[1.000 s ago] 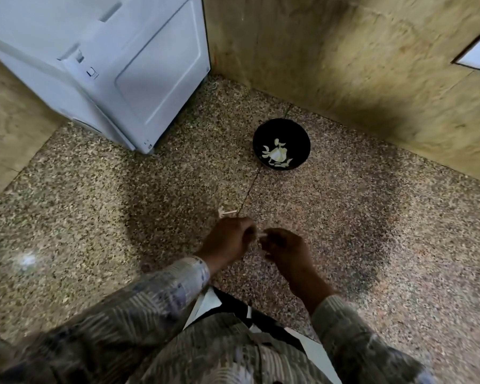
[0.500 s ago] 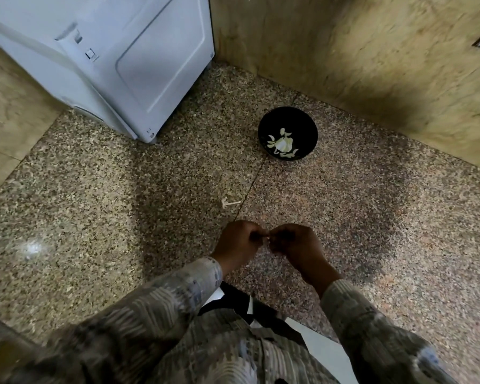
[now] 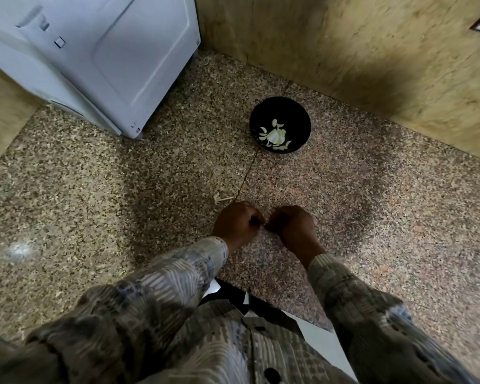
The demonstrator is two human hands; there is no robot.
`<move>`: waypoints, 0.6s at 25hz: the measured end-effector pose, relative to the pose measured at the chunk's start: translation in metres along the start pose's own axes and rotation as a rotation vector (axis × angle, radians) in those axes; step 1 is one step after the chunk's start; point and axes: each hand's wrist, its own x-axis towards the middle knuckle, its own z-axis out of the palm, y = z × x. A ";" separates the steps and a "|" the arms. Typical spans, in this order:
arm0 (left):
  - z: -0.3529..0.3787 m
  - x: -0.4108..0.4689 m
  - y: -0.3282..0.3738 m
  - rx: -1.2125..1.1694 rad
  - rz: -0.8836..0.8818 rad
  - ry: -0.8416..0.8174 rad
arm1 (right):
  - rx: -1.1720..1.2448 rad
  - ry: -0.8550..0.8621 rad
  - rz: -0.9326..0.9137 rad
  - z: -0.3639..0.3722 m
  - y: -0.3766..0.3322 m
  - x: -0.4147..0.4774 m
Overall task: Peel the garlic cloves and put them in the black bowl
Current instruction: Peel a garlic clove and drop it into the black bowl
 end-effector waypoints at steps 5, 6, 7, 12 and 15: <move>0.004 0.001 0.001 -0.043 -0.034 0.012 | -0.028 -0.058 -0.010 -0.007 -0.003 0.006; 0.004 0.002 0.001 -0.049 -0.036 0.010 | 0.007 -0.079 0.001 -0.007 -0.002 0.007; 0.004 0.002 0.000 -0.054 -0.034 0.006 | 0.051 -0.092 0.008 -0.007 -0.002 0.007; 0.006 0.004 -0.002 -0.060 -0.014 0.017 | 0.008 -0.106 0.016 -0.008 -0.002 0.008; 0.007 0.004 -0.003 -0.053 -0.001 0.030 | -0.032 -0.061 0.031 -0.008 -0.002 0.007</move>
